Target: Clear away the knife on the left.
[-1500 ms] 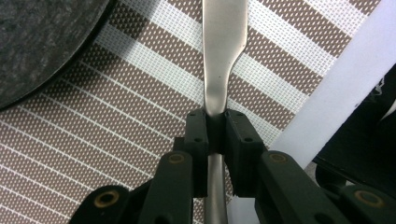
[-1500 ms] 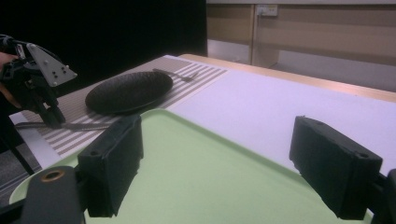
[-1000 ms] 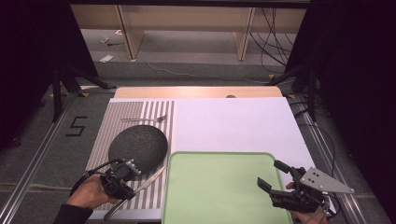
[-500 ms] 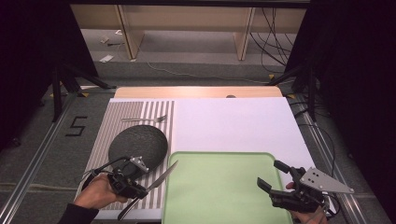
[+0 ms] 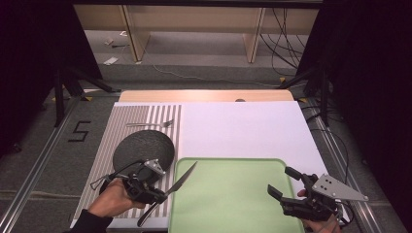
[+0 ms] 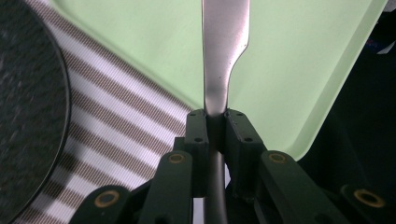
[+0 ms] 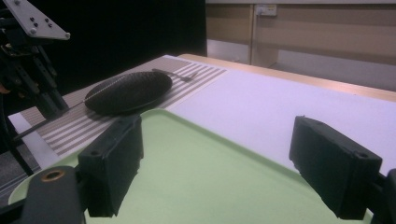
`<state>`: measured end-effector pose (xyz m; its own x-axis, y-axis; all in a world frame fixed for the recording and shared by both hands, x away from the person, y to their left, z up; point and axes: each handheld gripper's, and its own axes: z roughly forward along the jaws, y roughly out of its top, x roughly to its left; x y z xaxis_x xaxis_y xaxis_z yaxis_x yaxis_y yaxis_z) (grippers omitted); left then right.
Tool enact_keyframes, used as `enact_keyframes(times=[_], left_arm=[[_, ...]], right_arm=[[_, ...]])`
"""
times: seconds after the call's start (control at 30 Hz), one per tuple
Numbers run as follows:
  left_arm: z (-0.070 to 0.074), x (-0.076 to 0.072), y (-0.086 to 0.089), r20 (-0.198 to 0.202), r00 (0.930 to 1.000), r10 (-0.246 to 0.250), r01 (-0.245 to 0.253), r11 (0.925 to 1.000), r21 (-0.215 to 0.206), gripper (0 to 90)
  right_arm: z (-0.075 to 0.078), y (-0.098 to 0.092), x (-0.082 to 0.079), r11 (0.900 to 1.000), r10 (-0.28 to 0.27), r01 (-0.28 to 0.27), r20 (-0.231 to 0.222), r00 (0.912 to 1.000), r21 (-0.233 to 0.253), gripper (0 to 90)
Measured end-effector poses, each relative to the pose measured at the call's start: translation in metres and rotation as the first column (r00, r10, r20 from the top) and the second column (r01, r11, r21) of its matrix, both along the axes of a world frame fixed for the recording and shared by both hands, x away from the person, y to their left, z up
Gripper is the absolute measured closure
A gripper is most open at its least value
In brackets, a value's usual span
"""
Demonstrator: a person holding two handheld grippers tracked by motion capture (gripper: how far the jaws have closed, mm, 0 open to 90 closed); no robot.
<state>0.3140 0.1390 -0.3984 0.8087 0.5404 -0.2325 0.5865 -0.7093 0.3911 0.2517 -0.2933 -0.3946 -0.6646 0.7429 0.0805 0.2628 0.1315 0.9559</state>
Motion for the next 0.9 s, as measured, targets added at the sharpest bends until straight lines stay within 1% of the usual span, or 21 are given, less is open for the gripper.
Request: enact_keyframes(times=[0.03,0.2,0.33,0.47,0.53,0.6,0.7,0.73,0.87,0.9], left_arm=[[0.000,0.000,-0.003,-0.001,1.0000,0.003,-0.003,1.0000,-0.002,80.0],[-0.002,0.005,-0.018,-0.030,0.9994,-0.015,0.015,0.9998,0.009,80.1],[-0.003,0.008,-0.031,-0.056,0.9980,-0.031,0.033,0.9991,0.029,80.0],[-0.004,0.014,-0.040,-0.072,0.9967,-0.038,0.040,0.9991,0.015,80.0],[-0.006,0.016,-0.045,-0.083,0.9958,-0.039,0.041,0.9987,0.029,80.0],[-0.007,0.017,-0.050,-0.088,0.9953,-0.040,0.044,0.9984,0.035,80.0],[-0.006,0.015,-0.058,-0.099,0.9929,-0.067,0.069,0.9975,0.017,80.0],[-0.005,0.015,-0.062,-0.097,0.9928,-0.070,0.072,0.9973,0.015,80.0],[-0.009,0.016,-0.074,-0.104,0.9907,-0.088,0.091,0.9955,0.027,80.0],[-0.011,0.016,-0.077,-0.112,0.9893,-0.093,0.097,0.9949,0.028,80.0]], right_arm=[[0.000,0.000,0.000,1.000,0.000,0.000,0.000,1.0000,0.001,18.4],[0.000,0.000,0.000,1.000,0.001,-0.001,0.002,1.0000,0.003,18.4],[0.000,-0.001,0.000,1.000,0.001,-0.001,-0.002,1.0000,0.004,18.4],[0.000,-0.001,0.000,1.000,-0.001,0.001,-0.002,1.0000,0.003,18.4],[0.000,-0.001,0.000,1.000,-0.001,0.001,-0.001,1.0000,0.004,18.4],[0.000,-0.001,0.000,1.000,-0.001,0.001,-0.001,1.0000,0.004,18.4],[0.000,-0.001,0.000,1.000,0.000,0.000,0.001,1.0000,0.005,18.4],[0.000,-0.001,0.001,1.000,-0.001,0.001,0.003,1.0000,0.005,18.5],[0.000,-0.001,0.000,1.000,-0.002,0.002,0.002,1.0000,0.005,18.4],[0.000,-0.001,0.000,1.000,-0.002,0.002,0.002,1.0000,0.005,18.4]])
